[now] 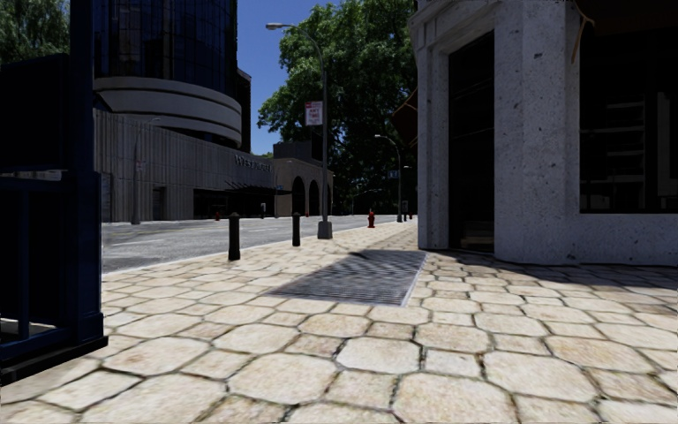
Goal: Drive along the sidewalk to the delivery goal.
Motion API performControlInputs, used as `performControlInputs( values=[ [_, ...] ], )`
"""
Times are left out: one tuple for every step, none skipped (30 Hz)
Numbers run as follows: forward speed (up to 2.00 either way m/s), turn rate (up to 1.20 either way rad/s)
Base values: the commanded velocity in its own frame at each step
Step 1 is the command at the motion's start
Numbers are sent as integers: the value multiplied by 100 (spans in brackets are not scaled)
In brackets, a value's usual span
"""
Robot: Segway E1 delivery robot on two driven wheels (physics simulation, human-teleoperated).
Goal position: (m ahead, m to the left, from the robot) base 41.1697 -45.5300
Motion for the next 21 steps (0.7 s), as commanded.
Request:
performControlInputs(
  values=[
    [196, 0],
    [196, 0],
    [196, 0],
    [196, 0],
    [196, 0],
    [196, 0],
    [196, 0],
    [196, 0],
    [196, 0],
    [196, 0],
    [196, 0],
    [196, 0],
    [196, 0],
    [196, 0],
    [196, 0],
    [196, 0],
    [196, 0],
    [196, 0],
    [196, 0],
    [196, 0],
    [196, 0]
  ],
)
